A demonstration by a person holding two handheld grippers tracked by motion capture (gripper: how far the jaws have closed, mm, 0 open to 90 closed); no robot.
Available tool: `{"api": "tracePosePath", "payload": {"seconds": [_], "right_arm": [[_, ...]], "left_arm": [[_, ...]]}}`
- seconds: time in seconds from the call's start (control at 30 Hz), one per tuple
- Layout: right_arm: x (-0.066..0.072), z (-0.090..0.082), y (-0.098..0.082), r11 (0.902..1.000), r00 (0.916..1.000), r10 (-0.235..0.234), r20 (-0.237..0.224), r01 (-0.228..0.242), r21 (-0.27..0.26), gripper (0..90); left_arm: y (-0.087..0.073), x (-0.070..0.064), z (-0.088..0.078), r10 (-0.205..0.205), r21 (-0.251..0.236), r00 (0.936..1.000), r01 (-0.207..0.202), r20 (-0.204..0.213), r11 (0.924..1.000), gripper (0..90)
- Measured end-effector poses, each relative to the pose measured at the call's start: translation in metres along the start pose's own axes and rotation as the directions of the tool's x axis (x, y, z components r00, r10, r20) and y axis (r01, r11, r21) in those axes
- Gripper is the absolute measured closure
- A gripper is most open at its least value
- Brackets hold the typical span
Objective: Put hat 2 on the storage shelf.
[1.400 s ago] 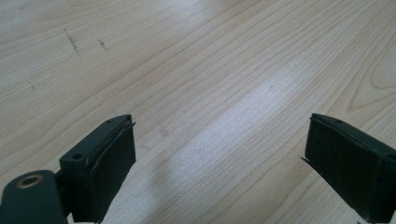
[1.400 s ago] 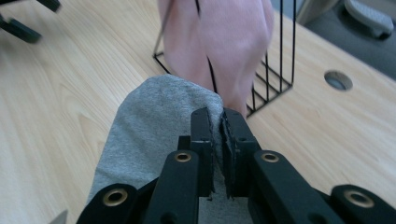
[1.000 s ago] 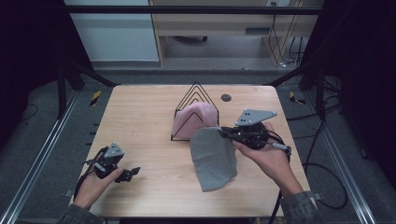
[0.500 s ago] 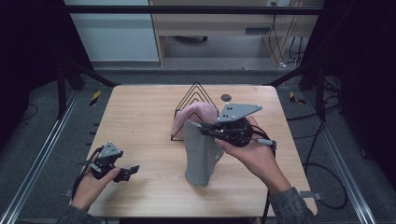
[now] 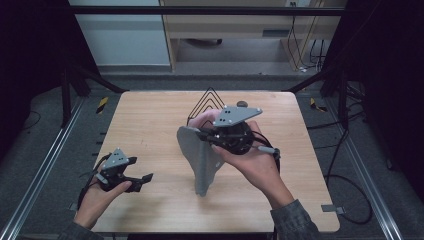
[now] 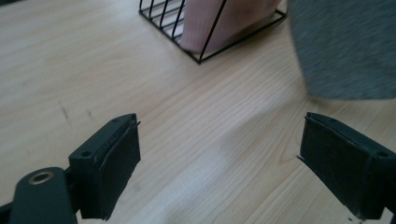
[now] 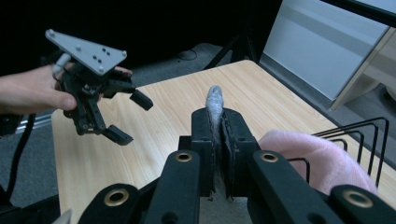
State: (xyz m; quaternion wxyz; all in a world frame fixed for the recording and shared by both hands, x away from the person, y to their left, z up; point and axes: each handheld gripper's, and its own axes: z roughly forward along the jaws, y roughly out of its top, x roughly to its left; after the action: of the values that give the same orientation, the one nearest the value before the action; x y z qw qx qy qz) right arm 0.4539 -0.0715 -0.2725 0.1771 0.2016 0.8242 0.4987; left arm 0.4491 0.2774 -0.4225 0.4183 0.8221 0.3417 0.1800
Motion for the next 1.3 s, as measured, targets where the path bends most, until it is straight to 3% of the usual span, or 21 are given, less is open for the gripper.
{"api": "tracePosePath", "payload": {"seconds": [0.07, 0.2, 0.4, 0.47, 0.73, 0.9, 1.03, 1.1, 1.3], "right_arm": [[0.002, 0.001, 0.007, 0.9999, 0.9999, -0.012, 0.000, 0.012, 0.008, 84.7], [0.002, 0.004, 0.021, 0.9996, 0.9998, -0.021, 0.004, 0.021, 0.019, 84.7], [0.005, 0.014, 0.038, 0.9989, 0.9988, -0.047, -0.017, 0.047, -0.001, 84.8], [0.007, 0.017, 0.043, 0.9984, 0.9982, -0.056, -0.021, 0.056, -0.007, 84.8], [0.012, 0.024, 0.059, 0.9971, 0.9967, -0.072, -0.039, 0.071, -0.028, 84.7], [0.013, 0.028, 0.058, 0.9973, 0.9962, -0.071, -0.049, 0.070, -0.023, 84.7], [0.012, 0.027, 0.055, 0.9976, 0.9968, -0.066, -0.046, 0.065, -0.023, 84.6], [0.011, 0.026, 0.053, 0.9981, 0.9974, -0.058, -0.042, 0.057, -0.023, 84.6], [0.002, 0.018, 0.042, 0.9995, 0.9994, -0.030, -0.016, 0.030, -0.009, 84.6]], "left_arm": [[0.012, -0.002, -0.005, 0.019, -0.018, 0.9997, -0.020, -0.018, 0.9996, 11.9], [0.035, -0.006, -0.013, 0.019, -0.064, 0.9992, -0.017, 0.036, 0.9978, 12.5], [0.060, -0.008, -0.009, 0.073, -0.066, 0.9938, -0.068, 0.084, 0.9955, 14.3], [0.065, -0.006, -0.007, 0.072, -0.075, 0.9917, -0.064, 0.107, 0.9951, 14.4], [0.070, 0.002, 0.002, 0.078, -0.079, 0.9892, -0.068, 0.125, 0.9946, 20.4], [0.074, 0.007, 0.012, 0.096, -0.059, 0.9808, -0.087, 0.170, 0.9945, 27.4], [0.078, 0.008, 0.021, 0.112, -0.052, 0.9730, -0.103, 0.202, 0.9933, 36.6], [0.080, 0.009, 0.027, 0.103, -0.058, 0.9723, -0.093, 0.210, 0.9940, 46.2], [0.093, 0.003, 0.048, 0.096, -0.058, 0.9590, -0.083, 0.267, 0.9948, 75.2]]}}
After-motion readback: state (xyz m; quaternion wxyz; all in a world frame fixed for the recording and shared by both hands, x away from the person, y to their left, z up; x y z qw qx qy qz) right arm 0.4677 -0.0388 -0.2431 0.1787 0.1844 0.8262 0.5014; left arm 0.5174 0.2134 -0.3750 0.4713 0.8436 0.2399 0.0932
